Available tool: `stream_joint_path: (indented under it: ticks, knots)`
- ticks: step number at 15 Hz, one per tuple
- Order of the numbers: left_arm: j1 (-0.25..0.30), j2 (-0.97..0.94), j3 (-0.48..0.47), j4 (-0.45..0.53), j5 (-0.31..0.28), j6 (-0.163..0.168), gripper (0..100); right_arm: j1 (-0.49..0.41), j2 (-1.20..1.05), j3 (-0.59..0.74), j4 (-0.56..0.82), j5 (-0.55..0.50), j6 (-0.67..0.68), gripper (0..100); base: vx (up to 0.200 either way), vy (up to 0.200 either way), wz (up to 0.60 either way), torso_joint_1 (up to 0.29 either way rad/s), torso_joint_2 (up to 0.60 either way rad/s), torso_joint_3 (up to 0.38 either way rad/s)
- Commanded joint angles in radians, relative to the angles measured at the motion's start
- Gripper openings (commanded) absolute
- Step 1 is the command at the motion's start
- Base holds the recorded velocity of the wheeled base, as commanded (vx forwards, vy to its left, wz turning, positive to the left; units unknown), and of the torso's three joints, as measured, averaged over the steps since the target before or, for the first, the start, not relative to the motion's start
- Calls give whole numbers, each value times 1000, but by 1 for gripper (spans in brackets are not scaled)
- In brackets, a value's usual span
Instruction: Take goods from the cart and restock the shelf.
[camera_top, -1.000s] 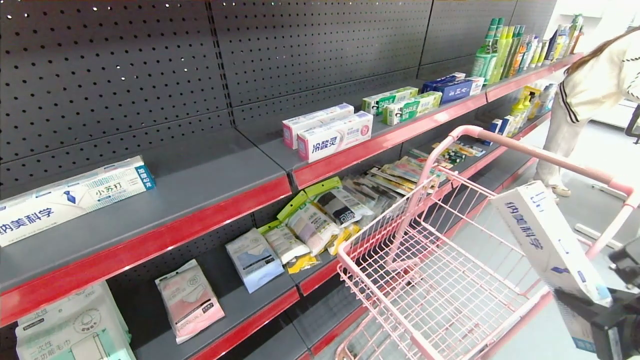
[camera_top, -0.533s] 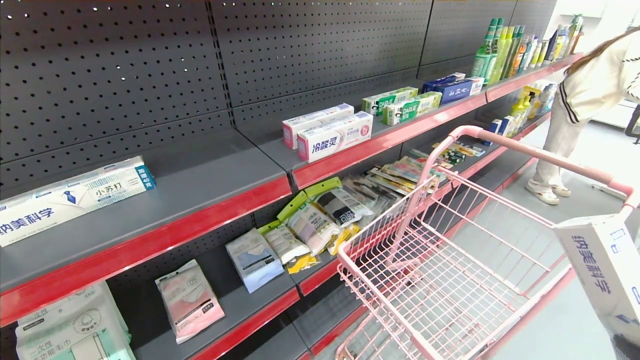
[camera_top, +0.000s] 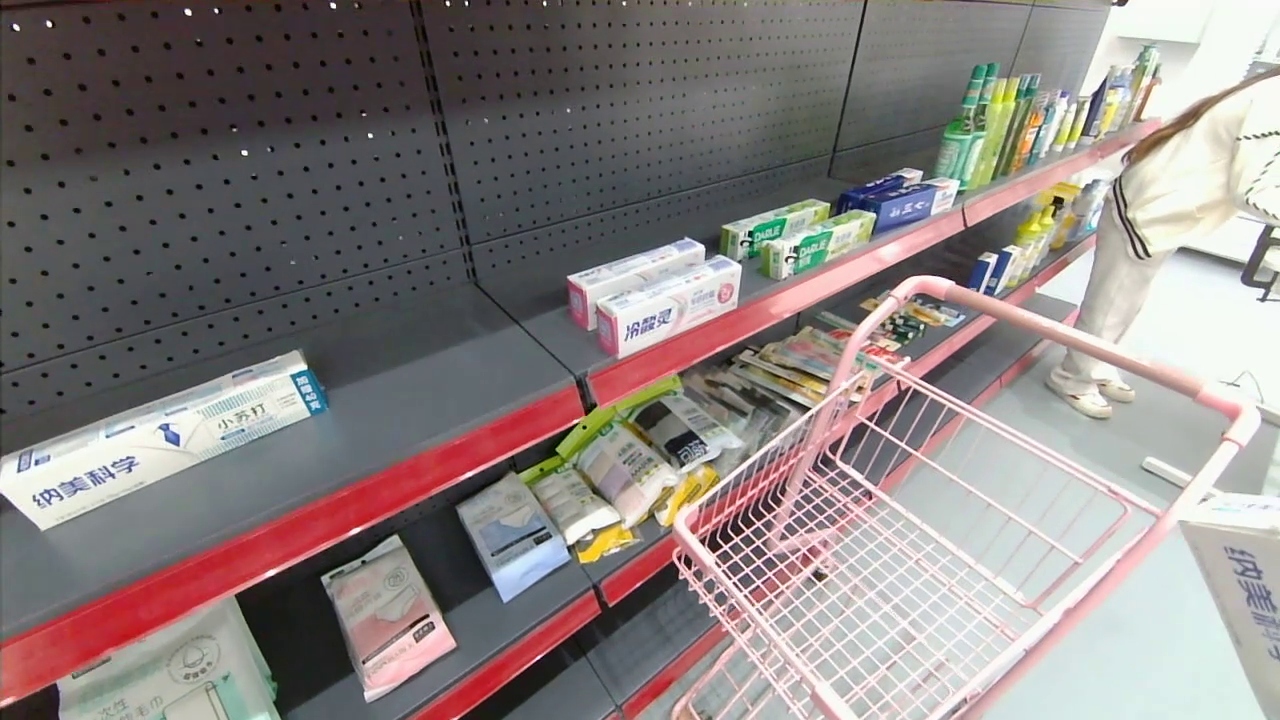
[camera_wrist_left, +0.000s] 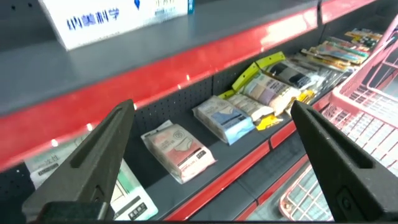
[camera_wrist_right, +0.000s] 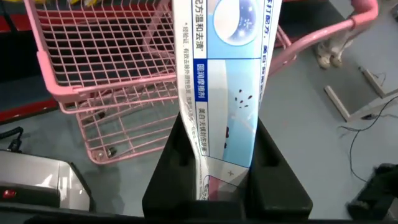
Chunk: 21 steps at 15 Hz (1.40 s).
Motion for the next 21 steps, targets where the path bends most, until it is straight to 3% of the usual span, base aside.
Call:
stream_joint_path:
  ticks: [1, 21]
  knots:
    - [0, 1, 0, 0, 0, 0, 100, 0, 2, -26, 0, 0, -5, 0, 0, 0, 0, 266, -598, -334]
    - [0, 1, 0, 0, 2, -5, 100, -6, 46, -71, -14, -9, -48, 0, 0, 0, 0, 178, -374, -199]
